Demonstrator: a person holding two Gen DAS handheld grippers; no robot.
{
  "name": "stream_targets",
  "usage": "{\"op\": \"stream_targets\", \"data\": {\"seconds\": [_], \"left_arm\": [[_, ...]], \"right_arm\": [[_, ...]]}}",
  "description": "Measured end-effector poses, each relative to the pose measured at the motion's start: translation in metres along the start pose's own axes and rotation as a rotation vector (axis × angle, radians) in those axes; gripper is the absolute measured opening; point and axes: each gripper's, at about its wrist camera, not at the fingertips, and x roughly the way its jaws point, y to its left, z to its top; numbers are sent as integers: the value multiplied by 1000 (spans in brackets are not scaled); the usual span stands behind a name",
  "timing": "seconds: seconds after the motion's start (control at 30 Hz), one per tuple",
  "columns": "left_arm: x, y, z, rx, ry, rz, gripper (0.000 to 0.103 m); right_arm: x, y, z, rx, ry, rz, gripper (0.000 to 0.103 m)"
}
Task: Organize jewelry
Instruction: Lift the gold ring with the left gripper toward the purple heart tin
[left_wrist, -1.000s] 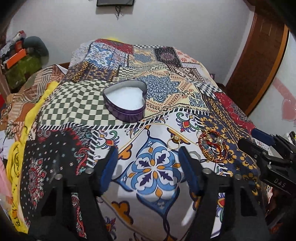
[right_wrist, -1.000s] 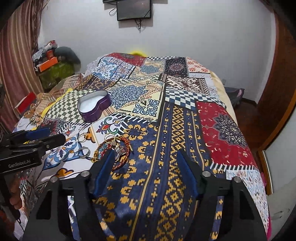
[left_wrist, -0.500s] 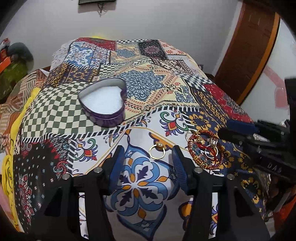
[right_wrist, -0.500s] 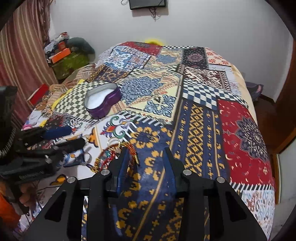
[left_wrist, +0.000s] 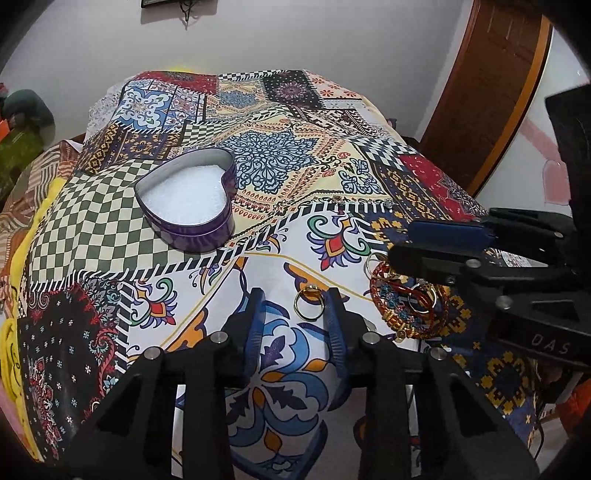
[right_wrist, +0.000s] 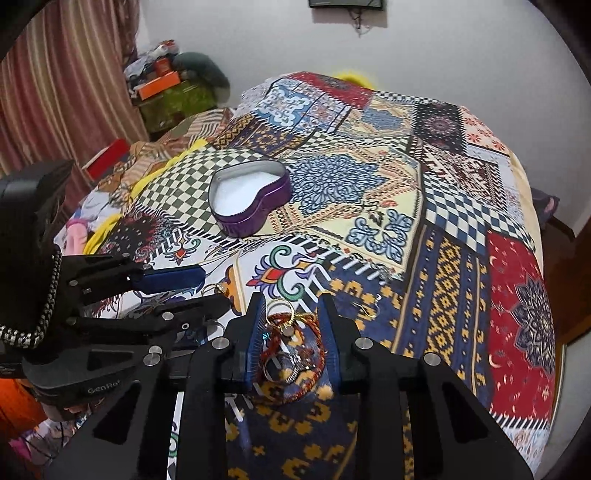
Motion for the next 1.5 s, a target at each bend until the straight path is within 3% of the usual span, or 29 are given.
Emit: {"op": "stream_targets", "data": {"seconds": [0.4,0.5,0.6,0.97,1.23,1.5], "left_arm": [[-4,1,-5,41,-22,-11,24],[-5,0,-5,54,-17,-11,24],[-8,-1,-5,61,-12,-16,24],[-3,-13,4,113,-4,-18,24],[-3,-14,4,107,-20,-2,21],[-27,-12,9,89,-73,28,21]], "right_arm": [[19,13,1,-124,75,-38,26],[24,17,0,-156,92,-34,18],[24,16,1,-152,90,-31,18],[-1,2,5,-49,0,-38,18],[-12,6,5,-52,-41,-58,18],[-26,15,14,-54,-87,-72,18]]}}
